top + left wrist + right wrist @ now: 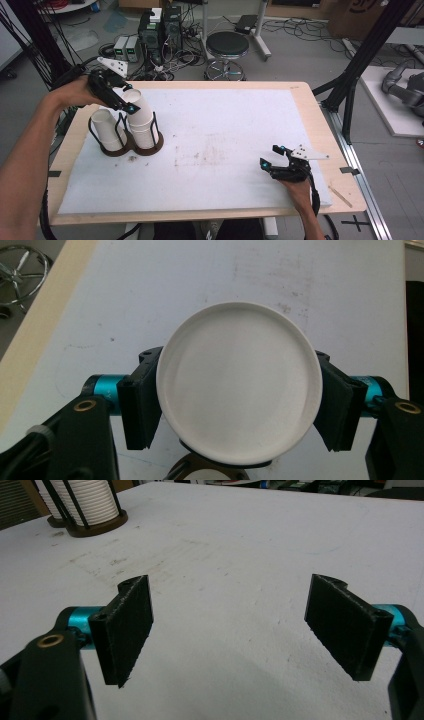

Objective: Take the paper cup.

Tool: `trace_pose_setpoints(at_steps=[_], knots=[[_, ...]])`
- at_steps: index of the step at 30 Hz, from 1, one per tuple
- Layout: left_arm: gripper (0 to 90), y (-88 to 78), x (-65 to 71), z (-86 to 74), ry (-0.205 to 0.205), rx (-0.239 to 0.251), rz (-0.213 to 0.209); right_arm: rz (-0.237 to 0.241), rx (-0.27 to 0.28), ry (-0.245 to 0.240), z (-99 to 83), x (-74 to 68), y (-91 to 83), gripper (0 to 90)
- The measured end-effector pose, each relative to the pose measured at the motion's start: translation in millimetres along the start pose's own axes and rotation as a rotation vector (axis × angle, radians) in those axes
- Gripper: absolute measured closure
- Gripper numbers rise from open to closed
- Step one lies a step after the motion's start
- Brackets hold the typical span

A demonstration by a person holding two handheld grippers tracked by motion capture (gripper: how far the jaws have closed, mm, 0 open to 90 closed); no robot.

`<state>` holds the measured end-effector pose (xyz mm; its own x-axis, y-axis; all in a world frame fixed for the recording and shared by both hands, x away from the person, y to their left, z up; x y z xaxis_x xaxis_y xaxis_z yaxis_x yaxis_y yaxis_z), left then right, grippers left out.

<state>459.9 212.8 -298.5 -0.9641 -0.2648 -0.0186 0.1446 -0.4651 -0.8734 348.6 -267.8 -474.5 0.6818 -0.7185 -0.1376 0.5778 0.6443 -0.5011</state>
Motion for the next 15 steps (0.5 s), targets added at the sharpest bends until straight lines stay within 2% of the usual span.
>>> trace_pose_setpoints(at_steps=[15], knots=[[32.3, -19.6, 4.1, 0.7, -0.021, 0.059, 0.032, -0.004, 0.0, 0.0, 0.0, -0.1, 0.0, 19.9]])
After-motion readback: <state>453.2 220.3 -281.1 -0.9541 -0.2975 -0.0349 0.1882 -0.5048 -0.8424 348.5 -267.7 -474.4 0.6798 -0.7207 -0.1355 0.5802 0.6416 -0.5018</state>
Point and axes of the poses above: each handheld gripper's, and its own axes: y roughly forward along the jaws, z roughly out of its top, x roughly to its right, the point moved 6 cm from there along y, roughly forward along the jaws, and after that the axes turned 9 degrees about -x, right-handed, at the moved point
